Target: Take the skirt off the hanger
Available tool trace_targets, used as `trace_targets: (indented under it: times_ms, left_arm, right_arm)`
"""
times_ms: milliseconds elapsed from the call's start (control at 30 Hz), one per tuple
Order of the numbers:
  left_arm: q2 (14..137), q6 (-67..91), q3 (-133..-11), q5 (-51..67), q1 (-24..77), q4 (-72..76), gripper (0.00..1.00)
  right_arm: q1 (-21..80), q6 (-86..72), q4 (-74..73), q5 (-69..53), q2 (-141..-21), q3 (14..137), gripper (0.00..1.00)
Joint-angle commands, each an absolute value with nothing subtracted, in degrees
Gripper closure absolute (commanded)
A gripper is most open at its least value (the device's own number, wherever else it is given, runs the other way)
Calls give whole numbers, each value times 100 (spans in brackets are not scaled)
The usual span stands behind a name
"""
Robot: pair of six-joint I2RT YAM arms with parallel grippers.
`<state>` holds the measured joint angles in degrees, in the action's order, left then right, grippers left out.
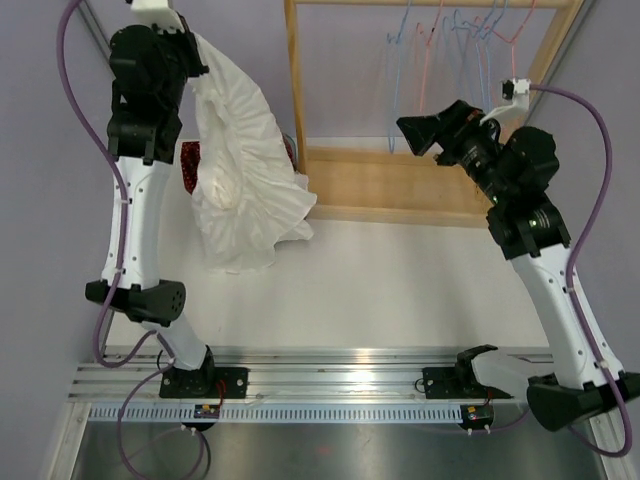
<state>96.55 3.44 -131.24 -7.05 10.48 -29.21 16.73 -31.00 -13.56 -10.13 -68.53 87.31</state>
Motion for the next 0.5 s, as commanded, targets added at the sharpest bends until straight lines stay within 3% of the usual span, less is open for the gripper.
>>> trace_targets:
  times_ms: [0, 100, 233, 367, 400, 467]
  left_arm:
    - [10167, 658, -14201, -326, 809, -1576, 100]
    - [10634, 694, -14432, -377, 800, -811, 100]
    - [11135, 817, -14467, -1283, 686, -89, 100]
    - [11565, 984, -14257, -1020, 606, 438, 100]
    - [11749, 1106, -14169, -993, 606, 474, 97]
    - [11908, 1247, -13845, -1133, 606, 370, 82]
  right_arm:
    - [1679, -3357, -291, -1853, -6215, 7675, 0]
    - [1688, -3410, -193, -2020, -5723, 7024, 0]
    - [1679, -3349, -561, -2109, -5327, 6654, 0]
    - [1687, -3164, -1036, -2109, -5002, 6662, 1]
    - [1688, -3103, -1072, -2144, -4984, 6662, 0]
    - [1679, -3059, -1186, -2197, -4922, 6680, 0]
